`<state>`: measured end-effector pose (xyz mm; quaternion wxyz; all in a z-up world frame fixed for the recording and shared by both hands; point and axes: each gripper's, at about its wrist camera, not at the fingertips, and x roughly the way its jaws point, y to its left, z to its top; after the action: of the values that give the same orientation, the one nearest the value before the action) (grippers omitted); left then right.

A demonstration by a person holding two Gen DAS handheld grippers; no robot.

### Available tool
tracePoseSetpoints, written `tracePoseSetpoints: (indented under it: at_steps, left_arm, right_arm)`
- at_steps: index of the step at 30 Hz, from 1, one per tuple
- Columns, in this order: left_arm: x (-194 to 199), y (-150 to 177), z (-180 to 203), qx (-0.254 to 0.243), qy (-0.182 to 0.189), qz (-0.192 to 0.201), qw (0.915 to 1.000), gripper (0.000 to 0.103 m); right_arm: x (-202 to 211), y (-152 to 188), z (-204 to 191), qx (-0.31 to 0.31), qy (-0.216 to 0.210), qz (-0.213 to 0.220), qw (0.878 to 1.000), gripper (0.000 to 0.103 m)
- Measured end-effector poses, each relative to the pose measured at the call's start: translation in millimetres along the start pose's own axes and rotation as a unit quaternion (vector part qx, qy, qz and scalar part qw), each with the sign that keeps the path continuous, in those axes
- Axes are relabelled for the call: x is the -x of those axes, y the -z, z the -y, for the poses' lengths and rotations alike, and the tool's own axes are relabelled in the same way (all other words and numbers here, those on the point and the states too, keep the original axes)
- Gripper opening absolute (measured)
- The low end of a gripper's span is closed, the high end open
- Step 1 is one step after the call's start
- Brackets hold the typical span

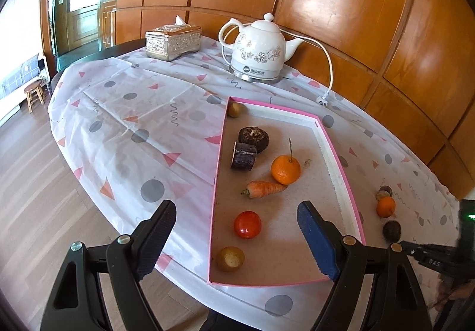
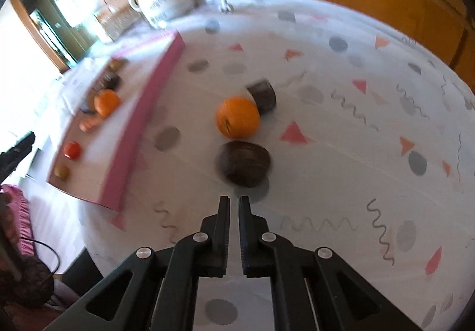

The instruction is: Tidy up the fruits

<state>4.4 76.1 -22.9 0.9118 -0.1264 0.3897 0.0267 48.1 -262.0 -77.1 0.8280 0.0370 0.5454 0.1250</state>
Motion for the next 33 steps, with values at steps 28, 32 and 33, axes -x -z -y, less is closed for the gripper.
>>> tracePoseSetpoints:
  at_steps: [28,32,33]
  left_arm:
    - [-3.4,1.0,-0.6,0.001,0.000,-0.002,1.0000,0.086]
    - [0.2,-1.1,-2.3,0.005,0.003,0.005,1.0000,0.086]
    - [1.4,-1.8,-2.9,0.007,0.005,0.007,0.9999,0.086]
  right_arm:
    - [-15.3,-20.4,-26.1,0.049,0.055,0.008,0.997,0.043]
    - [-13.4,-23.5,-34.0,0.046,0.039,0.016,0.998,0.043]
    - [-11.7,-23.0,-36.5,0.047,0.034,0.018,0.998,0.043]
